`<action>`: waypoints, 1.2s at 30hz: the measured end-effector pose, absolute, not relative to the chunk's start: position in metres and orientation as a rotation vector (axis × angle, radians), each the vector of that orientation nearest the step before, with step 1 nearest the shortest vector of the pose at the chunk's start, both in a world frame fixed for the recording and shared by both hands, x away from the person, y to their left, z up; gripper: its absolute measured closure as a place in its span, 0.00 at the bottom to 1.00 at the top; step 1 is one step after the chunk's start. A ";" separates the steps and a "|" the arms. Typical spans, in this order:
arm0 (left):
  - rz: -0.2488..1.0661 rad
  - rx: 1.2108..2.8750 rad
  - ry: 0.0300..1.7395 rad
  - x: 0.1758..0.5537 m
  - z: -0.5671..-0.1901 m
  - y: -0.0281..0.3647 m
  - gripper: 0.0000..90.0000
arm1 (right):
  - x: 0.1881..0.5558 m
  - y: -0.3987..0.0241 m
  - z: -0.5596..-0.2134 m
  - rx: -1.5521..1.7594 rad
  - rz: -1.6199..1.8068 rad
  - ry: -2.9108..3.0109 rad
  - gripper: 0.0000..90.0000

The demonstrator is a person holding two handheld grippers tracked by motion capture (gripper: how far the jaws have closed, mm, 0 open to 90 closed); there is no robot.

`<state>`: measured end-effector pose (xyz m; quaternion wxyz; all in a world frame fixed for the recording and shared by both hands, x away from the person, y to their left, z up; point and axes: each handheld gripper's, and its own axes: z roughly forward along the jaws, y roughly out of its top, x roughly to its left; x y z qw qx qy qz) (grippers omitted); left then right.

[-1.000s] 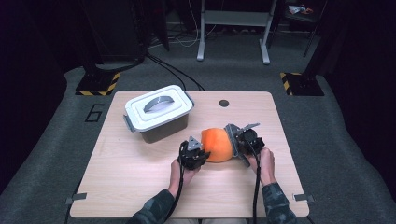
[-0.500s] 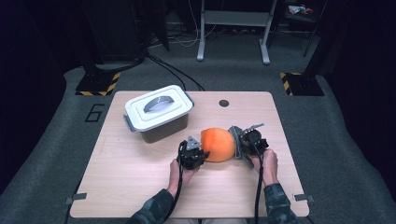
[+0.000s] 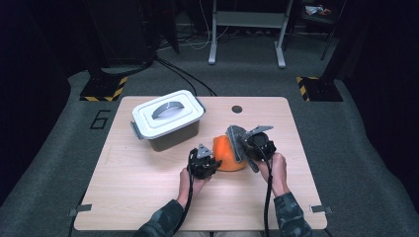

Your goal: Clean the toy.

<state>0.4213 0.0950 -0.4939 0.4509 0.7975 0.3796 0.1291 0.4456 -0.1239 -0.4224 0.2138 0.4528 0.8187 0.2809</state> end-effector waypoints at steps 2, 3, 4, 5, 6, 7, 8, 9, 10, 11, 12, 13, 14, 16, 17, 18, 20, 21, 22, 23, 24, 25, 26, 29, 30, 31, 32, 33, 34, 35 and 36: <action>0.317 1.971 0.931 0.422 -0.493 0.095 0.82 | 0.449 -0.122 -0.427 1.259 0.753 2.272 0.84; 0.321 1.969 0.928 0.422 -0.493 0.096 0.81 | 0.450 -0.122 -0.428 1.258 0.750 2.269 0.84; 0.315 1.969 0.921 0.422 -0.492 0.096 0.80 | 0.451 -0.122 -0.429 1.264 0.750 2.270 0.84; 0.315 1.963 0.913 0.423 -0.492 0.096 0.77 | 0.453 -0.123 -0.428 1.271 0.749 2.272 0.84; 0.325 1.977 0.904 0.423 -0.491 0.097 0.73 | 0.454 -0.123 -0.429 1.267 0.744 2.273 0.84; 0.326 1.988 0.903 0.423 -0.490 0.098 0.69 | 0.455 -0.124 -0.429 1.269 0.742 2.271 0.84; 0.325 1.983 0.898 0.423 -0.489 0.099 0.66 | 0.456 -0.124 -0.428 1.277 0.741 2.271 0.84; 0.327 1.987 0.895 0.423 -0.489 0.100 0.63 | 0.457 -0.125 -0.429 1.277 0.741 2.271 0.84; 0.330 1.990 0.889 0.423 -0.488 0.101 0.61 | 0.458 -0.125 -0.428 1.280 0.738 2.269 0.84; 0.325 1.992 0.877 0.422 -0.489 0.101 0.58 | 0.459 -0.125 -0.428 1.284 0.739 2.270 0.84; 0.338 2.002 0.874 0.421 -0.489 0.101 0.56 | 0.460 -0.124 -0.429 1.282 0.735 2.268 0.84; 0.352 2.015 0.864 0.421 -0.489 0.100 0.54 | 0.461 -0.124 -0.429 1.285 0.734 2.271 0.84; 0.349 2.016 0.859 0.420 -0.490 0.099 0.53 | 0.461 -0.124 -0.429 1.282 0.733 2.269 0.84; 0.370 2.029 0.852 0.419 -0.490 0.097 0.51 | 0.463 -0.123 -0.429 1.293 0.732 2.274 0.84; 0.381 2.033 0.846 0.419 -0.490 0.096 0.50 | 0.464 -0.124 -0.429 1.284 0.729 2.276 0.83; 0.390 2.036 0.847 0.419 -0.491 0.095 0.49 | 0.465 -0.124 -0.428 1.287 0.724 2.277 0.83; 0.415 2.049 0.834 0.418 -0.491 0.093 0.48 | 0.467 -0.124 -0.428 1.288 0.721 2.281 0.83; 0.428 2.051 0.839 0.418 -0.491 0.092 0.48 | 0.468 -0.124 -0.429 1.288 0.720 2.281 0.83; 0.444 2.063 0.844 0.418 -0.491 0.092 0.48 | 0.469 -0.124 -0.429 1.289 0.720 2.281 0.83; 0.461 2.059 0.850 0.418 -0.491 0.092 0.48 | 0.469 -0.124 -0.429 1.298 0.719 2.279 0.83; 0.470 2.072 0.861 0.418 -0.491 0.092 0.47 | 0.470 -0.125 -0.429 1.294 0.716 2.280 0.83; 0.482 2.066 0.879 0.418 -0.492 0.092 0.47 | 0.470 -0.125 -0.430 1.287 0.706 2.280 0.83; 0.467 2.065 0.886 0.419 -0.493 0.094 0.46 | 0.471 -0.126 -0.430 1.294 0.697 2.275 0.83; 0.443 2.042 0.903 0.421 -0.497 0.095 0.46 | 0.471 -0.128 -0.431 1.303 0.706 2.274 0.83; 0.449 2.040 0.897 0.422 -0.496 0.095 0.46 | 0.471 -0.129 -0.431 1.304 0.706 2.274 0.83; 0.457 2.038 0.897 0.421 -0.496 0.094 0.46 | 0.471 -0.129 -0.432 1.301 0.707 2.274 0.83; 0.465 2.037 0.888 0.421 -0.496 0.093 0.47 | 0.470 -0.129 -0.432 1.309 0.708 2.272 0.83; 0.472 2.041 0.883 0.421 -0.495 0.092 0.47 | 0.470 -0.129 -0.432 1.302 0.708 2.273 0.83; 0.480 2.036 0.883 0.420 -0.495 0.091 0.47 | 0.471 -0.130 -0.432 1.299 0.707 2.273 0.83; 0.494 2.039 0.880 0.420 -0.494 0.090 0.47 | 0.471 -0.130 -0.432 1.300 0.705 2.272 0.83; 0.497 2.040 0.880 0.421 -0.493 0.089 0.47 | 0.471 -0.130 -0.432 1.300 0.708 2.270 0.83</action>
